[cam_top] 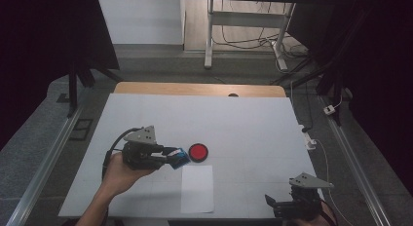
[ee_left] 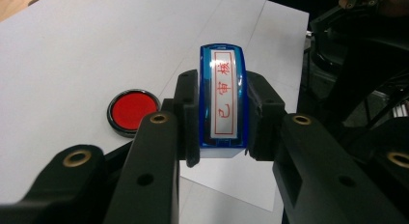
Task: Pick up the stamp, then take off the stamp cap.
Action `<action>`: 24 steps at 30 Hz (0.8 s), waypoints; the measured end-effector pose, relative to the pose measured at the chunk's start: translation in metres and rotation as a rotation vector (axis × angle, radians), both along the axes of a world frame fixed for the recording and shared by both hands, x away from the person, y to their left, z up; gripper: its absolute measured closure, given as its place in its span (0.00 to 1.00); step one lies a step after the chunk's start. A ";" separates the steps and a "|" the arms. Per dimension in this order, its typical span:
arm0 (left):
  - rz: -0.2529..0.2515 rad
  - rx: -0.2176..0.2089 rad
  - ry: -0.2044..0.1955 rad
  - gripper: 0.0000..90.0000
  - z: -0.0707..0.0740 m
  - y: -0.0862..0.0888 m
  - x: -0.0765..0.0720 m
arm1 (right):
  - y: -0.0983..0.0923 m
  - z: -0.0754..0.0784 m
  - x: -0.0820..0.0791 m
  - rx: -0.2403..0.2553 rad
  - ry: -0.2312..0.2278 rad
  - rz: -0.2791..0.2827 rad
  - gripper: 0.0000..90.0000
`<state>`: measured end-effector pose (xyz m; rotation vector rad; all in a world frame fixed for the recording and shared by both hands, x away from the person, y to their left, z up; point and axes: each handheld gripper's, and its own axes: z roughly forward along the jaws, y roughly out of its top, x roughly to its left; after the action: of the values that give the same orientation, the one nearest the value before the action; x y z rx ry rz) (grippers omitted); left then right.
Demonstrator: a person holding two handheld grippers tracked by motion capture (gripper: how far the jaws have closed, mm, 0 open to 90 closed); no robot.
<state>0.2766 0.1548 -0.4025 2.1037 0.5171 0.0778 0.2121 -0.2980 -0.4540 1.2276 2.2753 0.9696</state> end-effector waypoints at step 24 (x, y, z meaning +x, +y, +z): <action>-0.062 -0.033 -0.008 0.78 0.007 -0.006 0.000 | 0.062 0.023 0.013 0.140 -0.030 0.303 0.00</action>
<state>0.2763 0.1483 -0.3960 2.0845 0.4449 0.0410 0.2251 -0.2363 -0.4313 0.9262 2.4506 1.2637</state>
